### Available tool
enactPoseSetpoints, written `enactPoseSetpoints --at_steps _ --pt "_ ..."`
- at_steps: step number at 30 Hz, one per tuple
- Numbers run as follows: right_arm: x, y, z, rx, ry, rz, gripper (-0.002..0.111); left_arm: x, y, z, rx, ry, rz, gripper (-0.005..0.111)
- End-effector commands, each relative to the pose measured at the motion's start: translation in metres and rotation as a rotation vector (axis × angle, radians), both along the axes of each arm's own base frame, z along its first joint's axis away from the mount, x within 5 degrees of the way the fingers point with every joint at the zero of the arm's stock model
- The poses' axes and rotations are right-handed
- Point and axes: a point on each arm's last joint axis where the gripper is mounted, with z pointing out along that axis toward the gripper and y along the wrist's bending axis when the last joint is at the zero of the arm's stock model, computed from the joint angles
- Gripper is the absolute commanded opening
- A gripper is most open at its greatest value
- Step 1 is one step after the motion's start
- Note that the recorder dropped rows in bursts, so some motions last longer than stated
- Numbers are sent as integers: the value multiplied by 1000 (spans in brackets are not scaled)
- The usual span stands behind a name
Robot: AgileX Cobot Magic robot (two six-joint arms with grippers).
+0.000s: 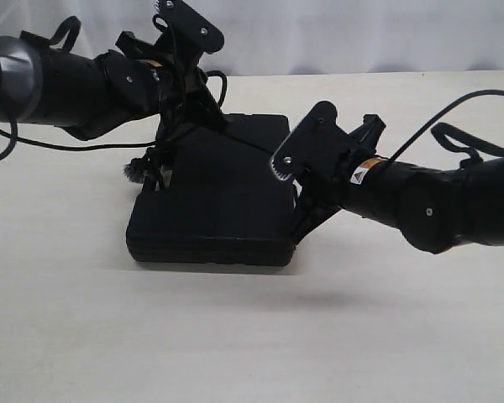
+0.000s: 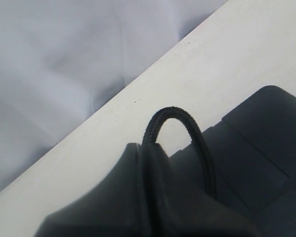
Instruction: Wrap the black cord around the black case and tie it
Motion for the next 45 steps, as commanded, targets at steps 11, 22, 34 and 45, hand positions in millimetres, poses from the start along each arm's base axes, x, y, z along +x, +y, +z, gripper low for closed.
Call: enactPoseSetpoints --at_steps 11,22,34,45 --pt "6 -6 -7 -22 -11 -74 4 -2 -1 8 -22 15 -18 0" --pt "13 -3 -6 34 -39 -131 4 -17 -19 19 -35 28 -95 0" --pt "15 -10 -6 19 -41 -201 4 -17 -19 19 -34 25 -95 0" --pt "18 -6 -5 40 -25 -202 4 -31 -39 21 -12 22 -178 0"
